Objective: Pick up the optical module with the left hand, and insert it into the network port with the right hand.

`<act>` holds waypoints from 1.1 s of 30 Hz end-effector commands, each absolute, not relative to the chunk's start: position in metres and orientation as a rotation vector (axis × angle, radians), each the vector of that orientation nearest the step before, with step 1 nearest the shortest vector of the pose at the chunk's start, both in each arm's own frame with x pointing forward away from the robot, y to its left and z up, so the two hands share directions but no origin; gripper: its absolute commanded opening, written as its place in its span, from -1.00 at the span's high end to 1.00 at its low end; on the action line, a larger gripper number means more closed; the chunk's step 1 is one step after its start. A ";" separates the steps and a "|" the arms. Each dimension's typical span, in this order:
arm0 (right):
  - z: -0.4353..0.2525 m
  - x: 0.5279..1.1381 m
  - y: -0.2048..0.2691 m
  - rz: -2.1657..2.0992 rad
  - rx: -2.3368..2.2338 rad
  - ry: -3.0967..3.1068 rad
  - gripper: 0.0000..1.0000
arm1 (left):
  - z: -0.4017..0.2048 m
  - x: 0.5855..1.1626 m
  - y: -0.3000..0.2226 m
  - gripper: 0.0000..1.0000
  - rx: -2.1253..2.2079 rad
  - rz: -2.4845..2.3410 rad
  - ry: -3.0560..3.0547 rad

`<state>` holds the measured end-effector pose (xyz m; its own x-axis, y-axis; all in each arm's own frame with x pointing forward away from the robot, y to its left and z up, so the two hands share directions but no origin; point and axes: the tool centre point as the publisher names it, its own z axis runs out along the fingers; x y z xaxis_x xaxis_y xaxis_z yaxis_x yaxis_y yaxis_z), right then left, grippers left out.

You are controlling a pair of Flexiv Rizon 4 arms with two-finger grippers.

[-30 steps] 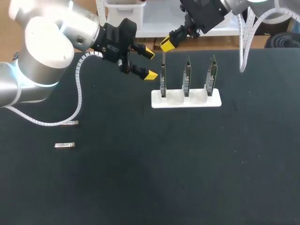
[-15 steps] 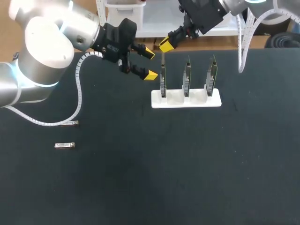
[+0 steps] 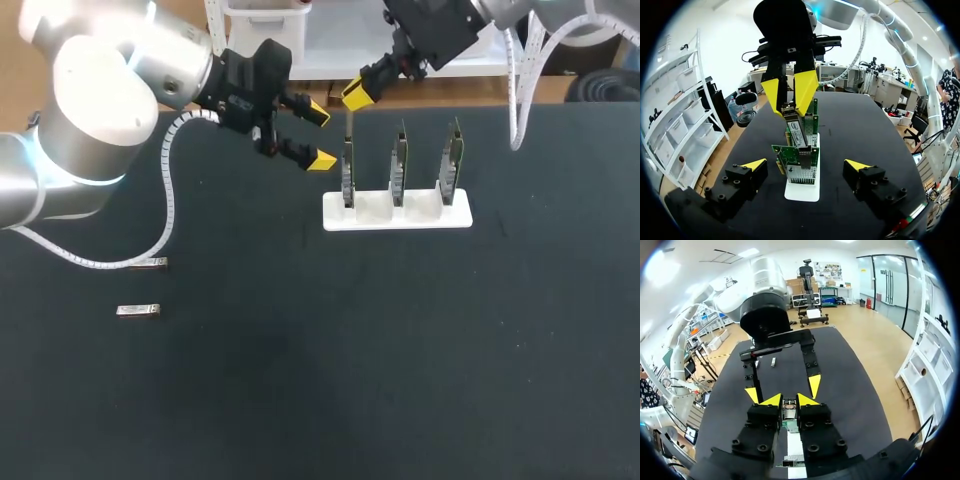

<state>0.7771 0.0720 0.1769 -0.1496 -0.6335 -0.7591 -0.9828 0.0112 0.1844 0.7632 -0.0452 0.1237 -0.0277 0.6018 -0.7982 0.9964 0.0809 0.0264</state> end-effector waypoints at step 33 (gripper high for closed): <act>0.177 0.773 0.078 0.970 -1.677 1.835 1.00 | 0.123 0.764 -0.045 -1.00 1.595 -0.765 1.705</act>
